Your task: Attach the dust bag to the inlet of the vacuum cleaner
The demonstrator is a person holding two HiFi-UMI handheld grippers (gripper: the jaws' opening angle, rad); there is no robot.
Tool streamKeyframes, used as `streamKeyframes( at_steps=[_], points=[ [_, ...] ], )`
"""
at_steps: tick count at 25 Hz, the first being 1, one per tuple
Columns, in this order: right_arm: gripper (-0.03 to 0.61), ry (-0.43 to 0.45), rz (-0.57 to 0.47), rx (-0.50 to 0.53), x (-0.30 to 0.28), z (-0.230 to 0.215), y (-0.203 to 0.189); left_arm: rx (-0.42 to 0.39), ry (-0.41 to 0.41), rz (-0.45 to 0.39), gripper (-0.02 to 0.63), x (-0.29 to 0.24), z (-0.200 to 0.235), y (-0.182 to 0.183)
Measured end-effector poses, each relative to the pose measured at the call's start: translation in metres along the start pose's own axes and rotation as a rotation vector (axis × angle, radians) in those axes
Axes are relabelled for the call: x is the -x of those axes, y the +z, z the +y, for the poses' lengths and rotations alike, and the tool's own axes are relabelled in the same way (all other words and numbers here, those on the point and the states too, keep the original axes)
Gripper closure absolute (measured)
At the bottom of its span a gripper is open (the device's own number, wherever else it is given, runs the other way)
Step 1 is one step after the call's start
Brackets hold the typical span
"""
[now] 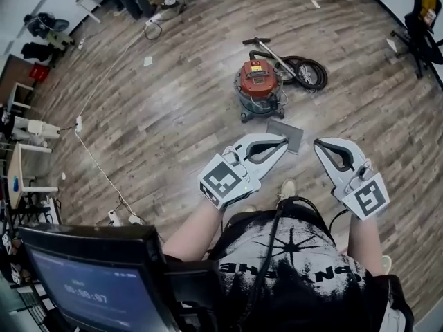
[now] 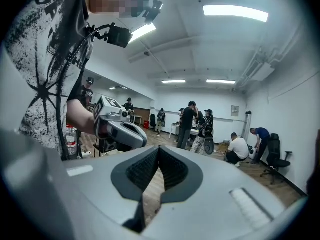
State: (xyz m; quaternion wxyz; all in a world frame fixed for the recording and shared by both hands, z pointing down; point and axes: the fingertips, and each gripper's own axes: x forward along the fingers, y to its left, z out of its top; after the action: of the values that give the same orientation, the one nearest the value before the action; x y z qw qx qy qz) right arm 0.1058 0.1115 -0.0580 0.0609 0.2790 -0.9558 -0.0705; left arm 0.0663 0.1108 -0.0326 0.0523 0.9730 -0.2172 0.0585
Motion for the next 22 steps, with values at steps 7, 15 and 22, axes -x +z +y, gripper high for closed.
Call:
streamKeyframes(
  at_steps=[7,15,22],
  points=[
    [0.574,0.069,-0.018,0.001,0.007,-0.055,-0.017,0.004,0.085,-0.022,0.614,-0.047,0.021,0.012],
    [0.574,0.129,-0.066,-0.01,0.011,-0.095,-0.019,-0.015,0.164,-0.024,0.614,-0.081,0.037,0.024],
    [0.574,0.153,-0.076,-0.002,0.008,-0.106,-0.022,-0.03,0.187,-0.006,0.614,-0.093,0.039,0.03]
  ],
)
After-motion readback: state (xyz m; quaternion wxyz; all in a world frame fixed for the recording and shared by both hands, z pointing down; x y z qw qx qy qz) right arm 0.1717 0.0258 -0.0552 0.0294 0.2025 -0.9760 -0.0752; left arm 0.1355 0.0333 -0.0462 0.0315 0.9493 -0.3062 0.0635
